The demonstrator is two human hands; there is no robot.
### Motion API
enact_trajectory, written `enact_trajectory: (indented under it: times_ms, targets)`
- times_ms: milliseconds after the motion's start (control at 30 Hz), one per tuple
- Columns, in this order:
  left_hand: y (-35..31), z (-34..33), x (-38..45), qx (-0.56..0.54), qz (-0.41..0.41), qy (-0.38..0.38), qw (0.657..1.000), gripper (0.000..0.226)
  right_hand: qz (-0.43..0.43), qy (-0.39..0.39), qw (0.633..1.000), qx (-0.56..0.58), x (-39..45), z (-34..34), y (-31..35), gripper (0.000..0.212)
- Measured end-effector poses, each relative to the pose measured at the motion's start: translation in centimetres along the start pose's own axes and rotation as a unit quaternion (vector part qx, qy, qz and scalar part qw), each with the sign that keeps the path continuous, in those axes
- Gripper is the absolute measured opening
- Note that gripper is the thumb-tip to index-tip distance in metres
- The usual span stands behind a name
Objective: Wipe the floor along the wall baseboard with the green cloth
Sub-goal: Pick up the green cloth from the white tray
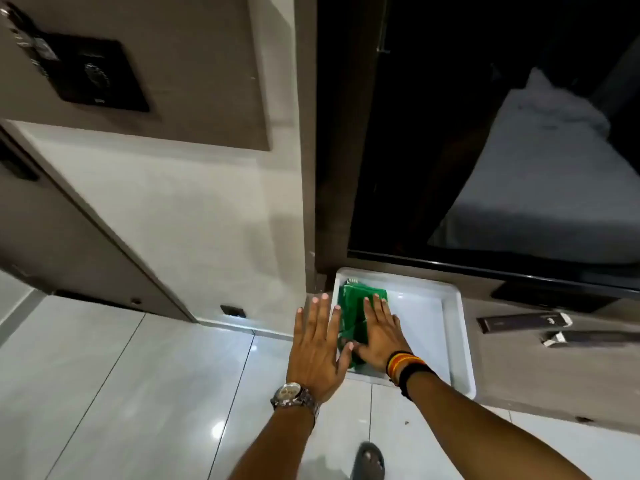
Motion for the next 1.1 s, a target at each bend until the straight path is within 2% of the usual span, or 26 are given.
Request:
enact_trajectory:
  times_ms: [133,233,400,467,533,600,733,833,967,1100]
  targets:
    - [0.1,-0.4,1.1,0.019,0.033,-0.007,0.999,0.080,0.019,0.045,0.998,-0.031,2.3,-1.6,0.3,0.112]
    - [-0.3,-0.4,1.3,0.026,0.043,-0.001,0.999,0.081,0.002,0.043,0.999,-0.034,3.2,-2.6,0.5,0.104]
    - [-0.5,0.4,1.4,0.022,0.036,-0.001,0.999,0.081,-0.020,-0.017,0.998,-0.059,3.5,-1.4,0.4,0.088]
    - [0.1,1.2,1.5,0.028,0.037,-0.006,0.999,0.080,-0.034,-0.039,0.997,-0.056,3.5,0.0,0.1,0.072]
    - [1.2,2.0,1.4,0.037,0.048,-0.005,0.998,0.079,-0.048,-0.071,0.996,-0.021,3.1,2.2,0.3,0.056]
    - [2.7,3.0,1.1,0.024,0.064,-0.014,0.998,0.078,-0.056,-0.113,0.991,0.042,2.1,4.7,1.5,0.050]
    - [6.9,3.8,0.4,-0.013,0.093,-0.033,0.995,0.073,-0.047,-0.208,0.960,0.182,-2.4,8.1,5.7,0.051]
    - [11.1,4.0,-0.3,-0.017,0.112,-0.040,0.993,0.074,0.000,-0.230,0.938,0.259,-5.6,7.9,11.0,0.057]
    - [18.2,3.4,-3.3,-0.027,0.152,-0.027,0.988,0.074,0.021,-0.185,0.931,0.315,-5.5,4.4,19.2,0.055]
    - [25.6,0.4,-6.4,-0.012,0.184,0.004,0.983,0.073,0.027,-0.128,0.941,0.311,-0.7,-0.9,25.3,0.056]
Point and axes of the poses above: each hand's wrist, its own x-axis towards the middle knuckle, its own z-axis out of the back of the hand, y = z × x, the point moved 5 cm from there along x, towards the middle knuckle, and after that the axes turned 7 degrees about z, right-handed, at the moved point
